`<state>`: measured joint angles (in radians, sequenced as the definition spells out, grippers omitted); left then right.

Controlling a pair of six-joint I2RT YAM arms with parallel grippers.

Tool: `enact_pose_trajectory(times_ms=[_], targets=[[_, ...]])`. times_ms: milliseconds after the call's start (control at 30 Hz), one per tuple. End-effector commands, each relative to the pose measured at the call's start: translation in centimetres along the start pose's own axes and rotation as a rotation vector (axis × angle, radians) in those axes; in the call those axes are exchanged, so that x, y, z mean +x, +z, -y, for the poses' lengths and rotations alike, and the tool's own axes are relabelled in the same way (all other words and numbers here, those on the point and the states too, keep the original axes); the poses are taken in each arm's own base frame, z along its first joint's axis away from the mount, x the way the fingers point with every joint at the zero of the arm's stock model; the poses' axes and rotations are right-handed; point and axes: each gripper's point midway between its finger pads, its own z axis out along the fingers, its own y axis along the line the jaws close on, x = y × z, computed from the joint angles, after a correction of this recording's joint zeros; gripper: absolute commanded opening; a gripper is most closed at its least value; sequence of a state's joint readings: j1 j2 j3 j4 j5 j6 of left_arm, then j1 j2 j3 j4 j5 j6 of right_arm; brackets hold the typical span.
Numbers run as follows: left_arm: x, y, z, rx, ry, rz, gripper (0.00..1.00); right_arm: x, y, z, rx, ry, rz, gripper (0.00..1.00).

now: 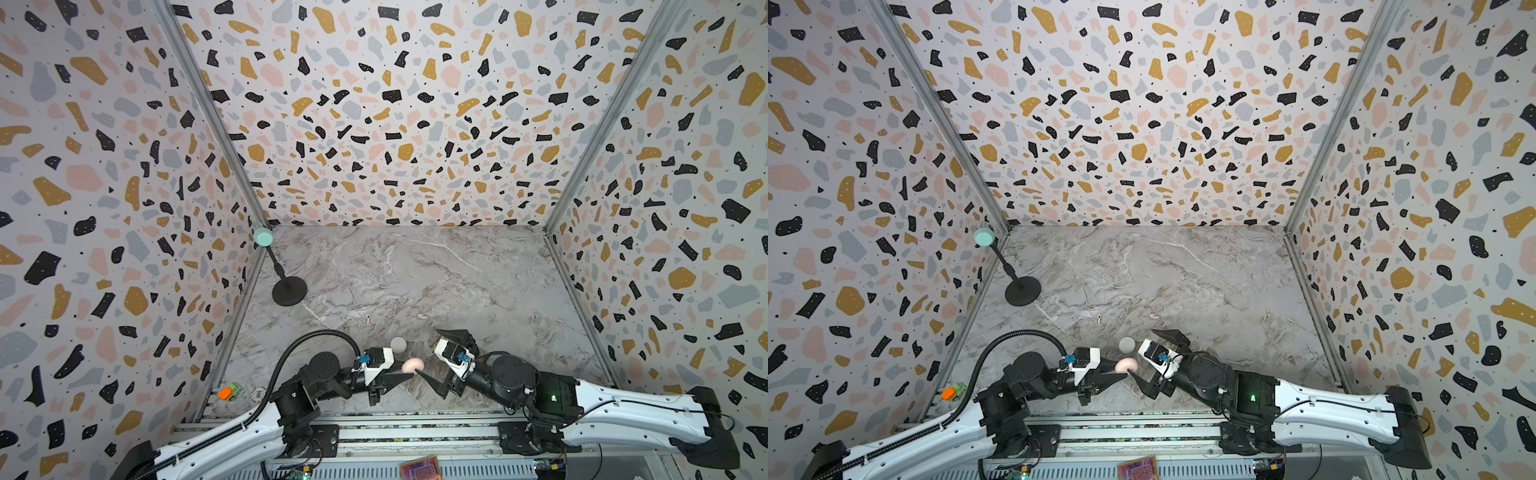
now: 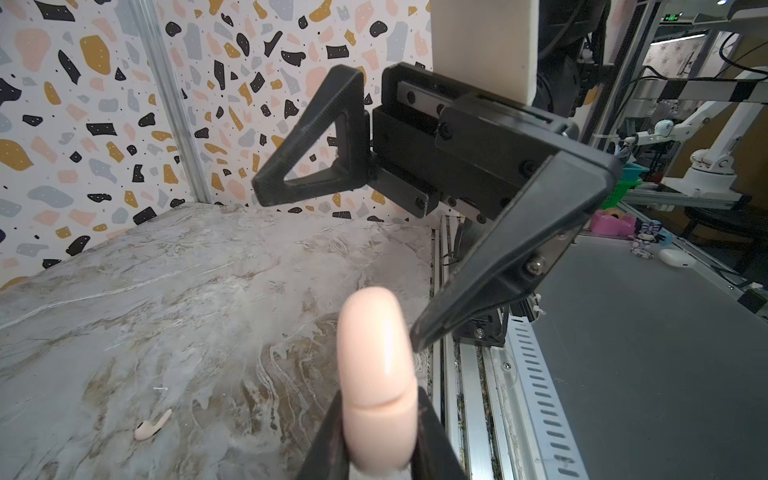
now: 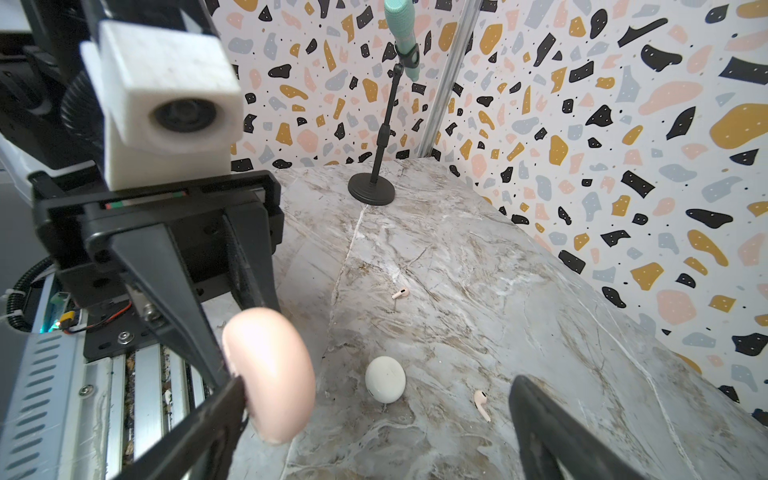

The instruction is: Insert the wireless bluetooth earbuds into the charging case

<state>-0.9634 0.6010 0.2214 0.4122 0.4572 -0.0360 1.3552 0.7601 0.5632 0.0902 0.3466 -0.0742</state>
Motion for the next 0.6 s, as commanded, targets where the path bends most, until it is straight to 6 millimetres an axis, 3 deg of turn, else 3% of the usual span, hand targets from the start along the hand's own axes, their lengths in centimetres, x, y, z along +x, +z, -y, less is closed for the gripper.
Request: enact_pose_trajectory(times_ms=[0,367,567], targets=[[-2.4,-0.1,1.5,0.074,0.064,0.068,0.0,-3.2,-0.5,2.2,0.095,0.026,0.068,0.99],[-2.3,-0.1,1.4,0.07,0.07,0.062,0.0,-4.0,-0.9,2.4,0.092,0.052,0.076,0.99],[-2.7,-0.4,0.4,-0.001,0.116,0.067,0.0,-5.6,-2.6,5.0,0.193,0.212,0.105,0.99]])
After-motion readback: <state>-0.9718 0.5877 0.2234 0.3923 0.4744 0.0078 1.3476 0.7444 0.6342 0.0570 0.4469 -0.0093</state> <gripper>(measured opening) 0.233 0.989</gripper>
